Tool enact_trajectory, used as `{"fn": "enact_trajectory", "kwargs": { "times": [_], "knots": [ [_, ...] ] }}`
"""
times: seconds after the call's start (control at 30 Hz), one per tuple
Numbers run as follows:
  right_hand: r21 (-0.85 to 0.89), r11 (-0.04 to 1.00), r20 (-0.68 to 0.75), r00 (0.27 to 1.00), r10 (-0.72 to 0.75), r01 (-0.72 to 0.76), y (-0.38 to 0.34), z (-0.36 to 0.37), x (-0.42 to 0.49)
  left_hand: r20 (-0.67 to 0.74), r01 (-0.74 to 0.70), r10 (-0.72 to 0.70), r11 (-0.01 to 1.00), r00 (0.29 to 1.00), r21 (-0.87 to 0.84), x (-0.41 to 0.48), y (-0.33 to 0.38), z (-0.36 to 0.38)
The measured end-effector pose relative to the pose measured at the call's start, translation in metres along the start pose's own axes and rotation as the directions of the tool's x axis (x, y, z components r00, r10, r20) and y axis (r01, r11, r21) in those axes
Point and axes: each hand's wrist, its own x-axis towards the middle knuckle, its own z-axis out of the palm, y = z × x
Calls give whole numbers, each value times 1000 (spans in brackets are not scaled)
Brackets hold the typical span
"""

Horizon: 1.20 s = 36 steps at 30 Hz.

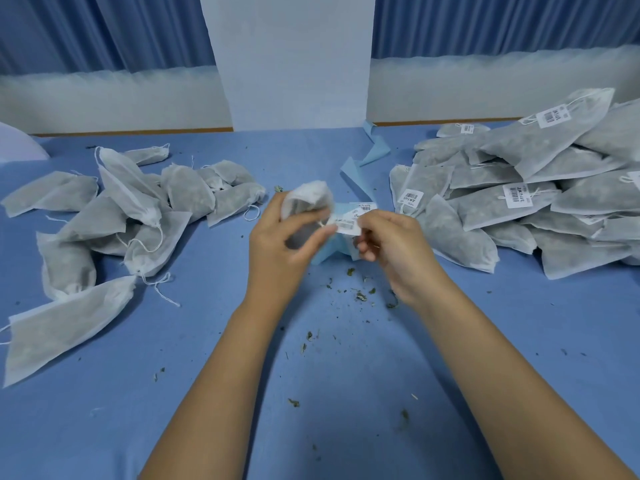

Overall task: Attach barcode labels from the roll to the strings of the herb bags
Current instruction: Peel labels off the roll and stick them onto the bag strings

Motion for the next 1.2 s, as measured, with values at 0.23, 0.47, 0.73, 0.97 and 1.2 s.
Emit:
{"fn": "enact_trajectory", "kwargs": {
  "times": [0.23,0.47,0.73,0.97,1.2],
  "knots": [
    [-159,948,-82,953,-292,277,-15,-8,-3,-52,416,-441,875,896,-247,6,2,-10],
    [-167,901,197,909,-368,401,-9,6,-10,110,376,-361,900,926,-220,6,8,-6],
    [-385,820,163,906,-392,424,3,9,-7,241,315,-255,914,936,-255,3,8,-5],
    [-456,764,133,884,-448,456,4,9,-5,240,269,-203,920,949,-285,1,11,-6],
    [-577,724,-1,886,-464,378,8,2,4,160,268,-231,922,960,-280,2,10,-4]
  ]
}}
